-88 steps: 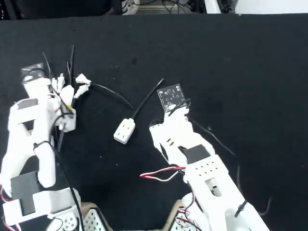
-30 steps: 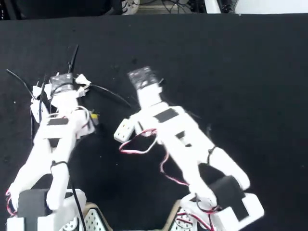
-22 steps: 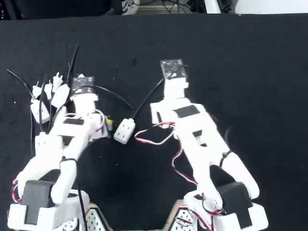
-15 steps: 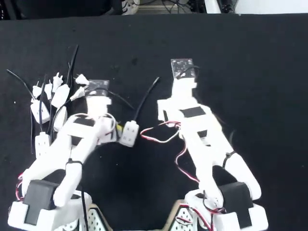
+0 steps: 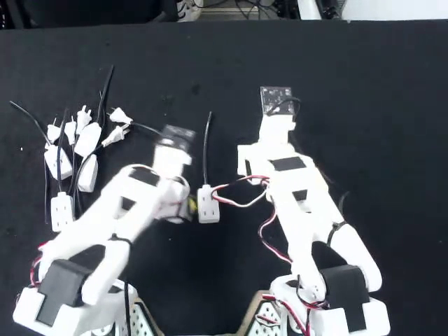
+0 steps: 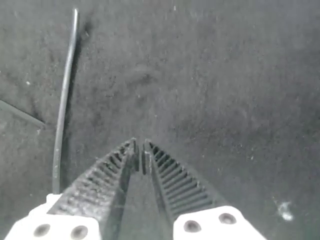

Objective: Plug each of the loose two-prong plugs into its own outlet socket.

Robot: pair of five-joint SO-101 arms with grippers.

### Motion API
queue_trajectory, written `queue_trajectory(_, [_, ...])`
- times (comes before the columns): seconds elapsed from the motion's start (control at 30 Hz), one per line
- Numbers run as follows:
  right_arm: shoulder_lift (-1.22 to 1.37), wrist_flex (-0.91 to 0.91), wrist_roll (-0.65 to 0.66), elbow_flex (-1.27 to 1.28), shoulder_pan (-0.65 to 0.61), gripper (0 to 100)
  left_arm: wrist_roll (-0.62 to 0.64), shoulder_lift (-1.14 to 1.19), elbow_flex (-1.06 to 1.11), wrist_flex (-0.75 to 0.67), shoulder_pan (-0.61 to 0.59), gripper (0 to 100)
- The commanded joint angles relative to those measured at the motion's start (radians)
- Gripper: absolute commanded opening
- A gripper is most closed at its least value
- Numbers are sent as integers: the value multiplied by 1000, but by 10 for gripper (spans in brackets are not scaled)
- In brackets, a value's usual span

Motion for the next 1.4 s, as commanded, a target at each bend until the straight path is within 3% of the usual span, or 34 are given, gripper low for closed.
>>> queue_trajectory(0.0, [-50,46,-9,-10,-95,16,0,-6,-99,8,-228,238])
queue_trajectory(0.07, [-50,57,-6,-8,-155,41,3,-6,-120,8,-361,238])
queue_trajectory(0.17, [-50,64,-8,8,-264,162,81,-5,-136,-3,-495,238])
queue_trajectory(0.27, [-50,58,-8,44,-394,273,161,-5,-133,-25,-545,238])
queue_trajectory(0.37, [-48,55,-8,59,-482,322,169,0,-133,-31,-555,238])
queue_trajectory(0.67, [67,57,-20,13,-431,325,169,-3,-133,-31,-558,238])
queue_trajectory(0.8, [203,213,-69,-140,-419,325,169,-3,-131,-31,-558,238])
queue_trajectory(0.9, [288,290,-48,-220,-419,287,169,-3,-131,-31,-558,238])
queue_trajectory(1.03, [357,330,17,-297,-407,2,169,0,-133,-31,-558,238])
queue_trajectory(1.1, [351,333,32,-300,-379,45,169,3,-134,-31,-558,238])
queue_trajectory(1.23, [246,404,57,-321,-270,11,167,6,-133,-32,-558,238])
queue_trajectory(1.37, [67,565,313,-386,-124,11,167,6,-131,-37,-558,238])
